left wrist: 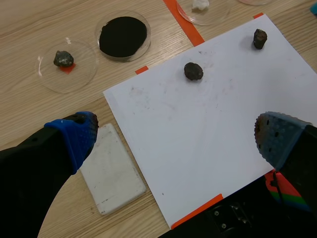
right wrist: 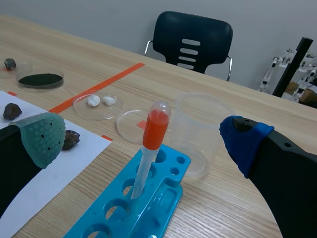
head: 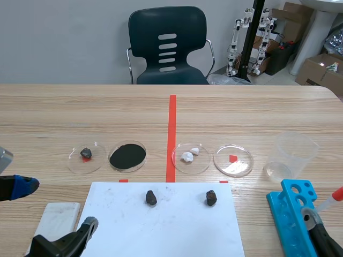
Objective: Pick up the dropper by the top with the right hand
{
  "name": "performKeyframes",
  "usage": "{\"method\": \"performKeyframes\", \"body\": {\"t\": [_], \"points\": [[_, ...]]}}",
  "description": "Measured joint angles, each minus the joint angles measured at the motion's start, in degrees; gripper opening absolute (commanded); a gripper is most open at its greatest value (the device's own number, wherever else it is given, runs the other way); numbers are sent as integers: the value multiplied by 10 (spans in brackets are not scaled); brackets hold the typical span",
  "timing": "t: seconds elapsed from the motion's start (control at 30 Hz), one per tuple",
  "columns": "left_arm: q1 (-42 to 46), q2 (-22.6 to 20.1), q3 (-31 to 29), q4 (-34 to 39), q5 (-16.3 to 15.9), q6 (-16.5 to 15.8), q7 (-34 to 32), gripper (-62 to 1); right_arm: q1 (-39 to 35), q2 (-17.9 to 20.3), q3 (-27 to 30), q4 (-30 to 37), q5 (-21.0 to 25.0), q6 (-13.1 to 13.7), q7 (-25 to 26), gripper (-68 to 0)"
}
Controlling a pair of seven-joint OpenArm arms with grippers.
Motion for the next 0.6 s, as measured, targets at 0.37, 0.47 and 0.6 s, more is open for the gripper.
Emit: {"method": "performKeyframes", "body": {"t": [0.37, 0.47, 0.6], "points": [[0, 0, 0, 0, 0, 0, 0, 14, 27, 0, -12, -52, -29, 6, 36, -61], [0, 0, 0, 0, 0, 0, 0, 14, 27, 0, -16, -56, -29, 6, 50, -93], [0, 0, 0, 0, 0, 0, 0, 14, 27, 0, -17, -57, -33, 6, 66, -146]]}}
